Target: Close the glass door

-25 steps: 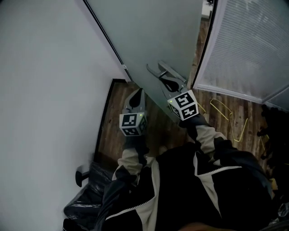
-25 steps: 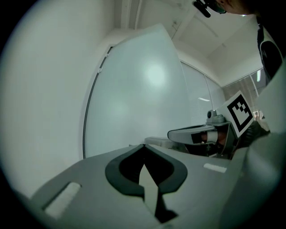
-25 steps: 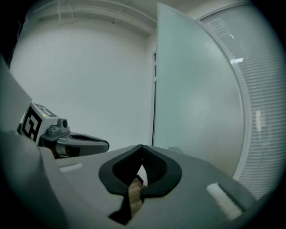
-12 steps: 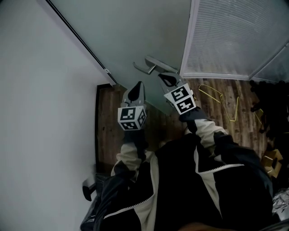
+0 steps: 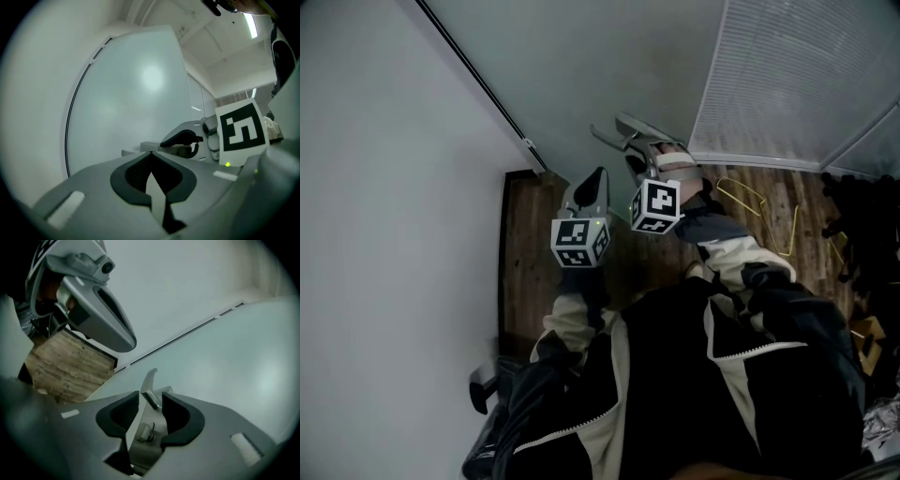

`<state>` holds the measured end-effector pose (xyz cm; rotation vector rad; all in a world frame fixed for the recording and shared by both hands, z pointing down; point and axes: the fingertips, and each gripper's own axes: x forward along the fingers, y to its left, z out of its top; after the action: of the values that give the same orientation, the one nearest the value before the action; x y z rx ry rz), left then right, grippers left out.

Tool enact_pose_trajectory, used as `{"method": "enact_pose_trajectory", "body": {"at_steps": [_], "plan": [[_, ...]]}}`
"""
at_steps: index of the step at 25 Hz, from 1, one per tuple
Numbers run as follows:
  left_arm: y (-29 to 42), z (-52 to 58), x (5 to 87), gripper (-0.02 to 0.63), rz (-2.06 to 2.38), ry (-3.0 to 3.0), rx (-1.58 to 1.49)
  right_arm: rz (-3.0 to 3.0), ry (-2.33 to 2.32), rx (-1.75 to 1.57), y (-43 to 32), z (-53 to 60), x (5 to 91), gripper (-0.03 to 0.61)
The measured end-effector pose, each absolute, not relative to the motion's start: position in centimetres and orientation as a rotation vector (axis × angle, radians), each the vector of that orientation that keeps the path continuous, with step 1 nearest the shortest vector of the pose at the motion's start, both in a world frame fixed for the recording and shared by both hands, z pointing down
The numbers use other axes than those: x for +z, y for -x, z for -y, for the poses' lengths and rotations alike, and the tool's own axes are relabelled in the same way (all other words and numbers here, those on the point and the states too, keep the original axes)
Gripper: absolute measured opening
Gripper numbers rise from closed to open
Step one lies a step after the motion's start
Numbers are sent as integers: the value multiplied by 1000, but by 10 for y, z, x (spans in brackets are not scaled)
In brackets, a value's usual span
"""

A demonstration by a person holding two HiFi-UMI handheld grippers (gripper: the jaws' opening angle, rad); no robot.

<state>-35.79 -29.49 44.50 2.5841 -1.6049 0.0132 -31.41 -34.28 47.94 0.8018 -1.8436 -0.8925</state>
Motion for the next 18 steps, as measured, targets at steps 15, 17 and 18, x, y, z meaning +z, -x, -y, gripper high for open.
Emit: {"method": "enact_pose_trajectory", "body": {"at_steps": [15,17,18], "plan": [[374,292,452,5,1628,-2551,3,1514,-648,-1101,322,386,506,127],[372,291,451,5,1623,-2556,1,1514,-645,-1106,322,386,506,127],[370,291,452,6,1617,-2560,1,1511,-645,-1107,322,386,507,127]]}}
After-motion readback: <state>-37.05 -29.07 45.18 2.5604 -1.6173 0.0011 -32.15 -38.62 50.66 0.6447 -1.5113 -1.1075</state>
